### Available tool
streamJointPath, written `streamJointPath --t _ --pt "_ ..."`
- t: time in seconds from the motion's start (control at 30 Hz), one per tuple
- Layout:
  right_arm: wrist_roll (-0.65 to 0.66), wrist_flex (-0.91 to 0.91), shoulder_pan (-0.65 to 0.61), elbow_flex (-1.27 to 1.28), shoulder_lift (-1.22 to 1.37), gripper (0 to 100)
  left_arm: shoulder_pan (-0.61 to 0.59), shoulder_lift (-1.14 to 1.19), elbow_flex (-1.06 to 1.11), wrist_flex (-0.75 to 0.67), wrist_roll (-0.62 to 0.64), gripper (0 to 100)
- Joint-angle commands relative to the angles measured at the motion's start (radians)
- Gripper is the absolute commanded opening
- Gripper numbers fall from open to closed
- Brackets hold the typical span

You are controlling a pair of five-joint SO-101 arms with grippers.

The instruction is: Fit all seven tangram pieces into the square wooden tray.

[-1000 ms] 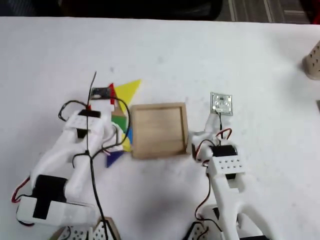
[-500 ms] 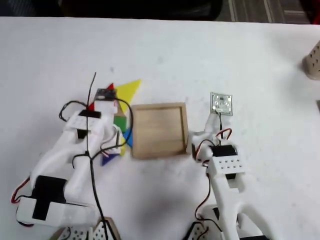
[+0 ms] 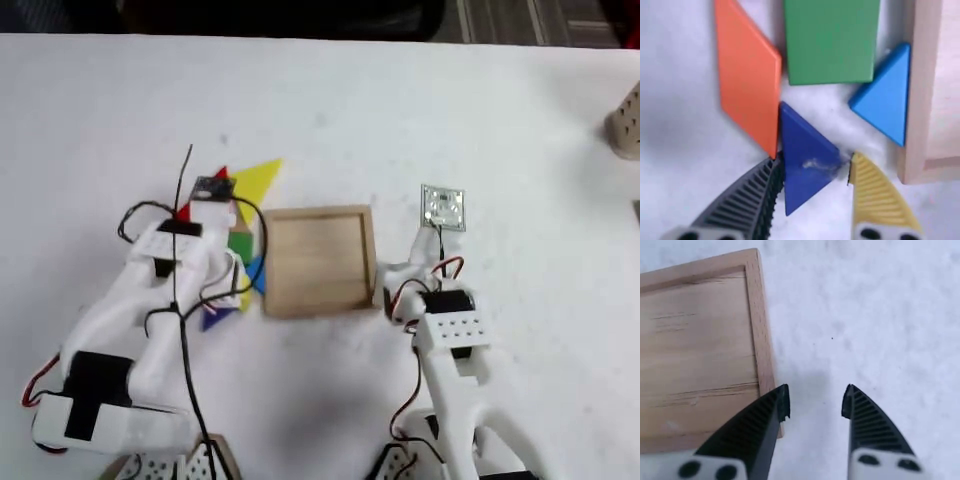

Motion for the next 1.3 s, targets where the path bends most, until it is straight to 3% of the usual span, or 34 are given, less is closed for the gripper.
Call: streamJointPath --t 0.0,0.37,0.5,0.77,1.0,1.27 --pt "-0.002 -0.016 0.01 -0.008 -0.033 17.6 -0.012 -0.008 -0.061 0.046 -0.014 17" --pt "-0.002 -0.016 0.01 -0.008 -0.035 17.6 -0.01 -0.008 -0.143 0.109 -0.014 17" --pt "-0.002 -0.018 0.016 -0.008 -0.041 17.6 -0.001 -0.008 -0.253 0.206 -0.011 17" --pt "-0.002 -0.018 0.025 -0.008 -0.041 17.6 0.162 -0.008 -0.451 0.316 -0.014 17" --pt "-0.002 -0.018 0.082 -0.011 -0.041 17.6 0.32 0.001 -0.517 0.166 0.0 17" --pt "-0.002 -0.018 0.101 -0.011 -0.041 17.6 0.429 0.002 -0.41 -0.101 0.199 17"
